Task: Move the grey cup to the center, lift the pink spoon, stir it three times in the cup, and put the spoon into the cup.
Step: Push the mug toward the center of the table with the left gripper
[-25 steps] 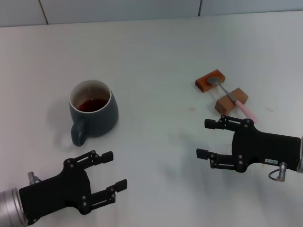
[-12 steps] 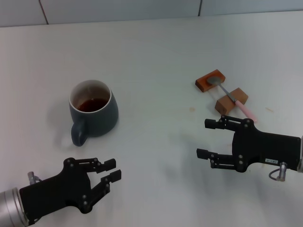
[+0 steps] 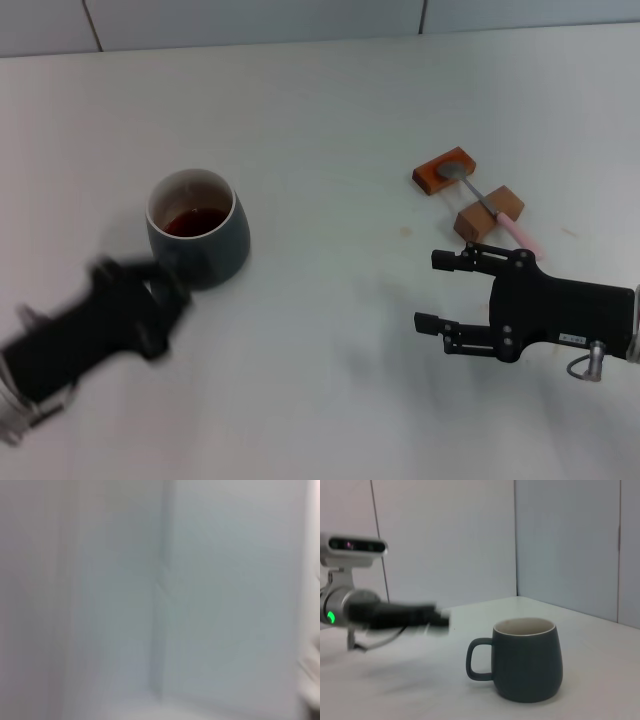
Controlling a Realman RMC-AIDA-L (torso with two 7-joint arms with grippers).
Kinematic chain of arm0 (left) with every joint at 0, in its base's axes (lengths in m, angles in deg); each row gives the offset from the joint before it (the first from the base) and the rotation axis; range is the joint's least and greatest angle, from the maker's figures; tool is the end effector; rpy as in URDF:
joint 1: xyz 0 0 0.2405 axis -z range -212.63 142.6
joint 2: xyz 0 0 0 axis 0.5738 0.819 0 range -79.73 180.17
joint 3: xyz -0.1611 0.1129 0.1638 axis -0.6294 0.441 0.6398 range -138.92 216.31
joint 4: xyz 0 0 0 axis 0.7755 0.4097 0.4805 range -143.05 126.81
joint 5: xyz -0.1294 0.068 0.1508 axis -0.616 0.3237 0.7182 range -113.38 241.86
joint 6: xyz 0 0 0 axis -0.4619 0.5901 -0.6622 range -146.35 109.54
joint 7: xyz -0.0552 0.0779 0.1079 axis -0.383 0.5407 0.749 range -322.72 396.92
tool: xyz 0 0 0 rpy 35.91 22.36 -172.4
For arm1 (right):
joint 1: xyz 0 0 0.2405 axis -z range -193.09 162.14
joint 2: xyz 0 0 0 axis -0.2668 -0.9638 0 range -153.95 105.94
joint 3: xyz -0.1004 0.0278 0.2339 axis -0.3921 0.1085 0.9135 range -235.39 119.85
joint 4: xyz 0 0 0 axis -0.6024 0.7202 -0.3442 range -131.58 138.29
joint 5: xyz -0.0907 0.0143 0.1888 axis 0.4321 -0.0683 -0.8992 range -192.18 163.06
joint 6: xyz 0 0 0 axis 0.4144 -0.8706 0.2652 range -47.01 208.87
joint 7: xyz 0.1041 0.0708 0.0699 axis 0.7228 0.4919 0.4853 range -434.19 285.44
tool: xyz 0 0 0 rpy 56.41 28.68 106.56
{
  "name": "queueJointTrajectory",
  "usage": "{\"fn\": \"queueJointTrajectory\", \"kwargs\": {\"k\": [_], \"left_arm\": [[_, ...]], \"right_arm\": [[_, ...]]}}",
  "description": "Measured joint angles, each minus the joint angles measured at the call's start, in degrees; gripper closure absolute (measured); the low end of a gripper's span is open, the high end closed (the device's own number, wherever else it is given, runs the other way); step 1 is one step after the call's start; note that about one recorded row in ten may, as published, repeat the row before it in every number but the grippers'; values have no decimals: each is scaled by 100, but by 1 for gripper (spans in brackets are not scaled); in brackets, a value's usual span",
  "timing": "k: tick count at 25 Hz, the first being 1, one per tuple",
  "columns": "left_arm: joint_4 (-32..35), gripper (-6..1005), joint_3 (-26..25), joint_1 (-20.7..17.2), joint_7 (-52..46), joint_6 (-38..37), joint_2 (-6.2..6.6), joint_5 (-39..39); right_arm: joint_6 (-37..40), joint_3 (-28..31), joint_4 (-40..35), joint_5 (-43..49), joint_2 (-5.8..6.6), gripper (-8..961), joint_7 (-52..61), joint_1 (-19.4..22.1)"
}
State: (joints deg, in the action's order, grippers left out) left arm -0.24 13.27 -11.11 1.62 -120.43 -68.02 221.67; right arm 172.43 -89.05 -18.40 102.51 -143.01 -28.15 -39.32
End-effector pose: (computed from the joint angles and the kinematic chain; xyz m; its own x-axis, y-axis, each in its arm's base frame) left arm -0.2955 0.2334 -0.0359 0.6117 0.0687 0.7881 0.4430 -0.8551 -0.2693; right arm 0.3062 0.2640 -0.0348 0.8279 -0.1237 -0.5471 -0.3056 -0.9173 -0.2551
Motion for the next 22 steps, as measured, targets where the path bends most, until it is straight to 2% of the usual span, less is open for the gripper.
{"fn": "queueJointTrajectory", "kwargs": {"k": [4,7,13,14,15,19,22], "left_arm": [[-39,1001,-1175,14,-18,-287,10,-572],[42,1000,-1858,68,190,12,58,-860],[85,998,-2176,82,1268,962,161,-1112],[90,998,-2188,86,1741,1265,140,-1178],[90,997,-2188,86,1741,1265,140,-1178],[-55,996,-2156,94,3118,2146,-6,-1202],[-302,995,-2134,41,3558,2497,-23,-1175]], "right_arm": [[-1,30,2,0,0,188,-6,1],[0,40,-1,0,0,188,-8,21],[-2,53,14,0,0,189,-9,47],[-2,53,19,0,0,189,-9,47],[-1,53,23,0,0,189,-9,47],[-2,53,31,-7,-5,189,-9,47],[-2,54,32,-9,-8,189,-9,47]]}}
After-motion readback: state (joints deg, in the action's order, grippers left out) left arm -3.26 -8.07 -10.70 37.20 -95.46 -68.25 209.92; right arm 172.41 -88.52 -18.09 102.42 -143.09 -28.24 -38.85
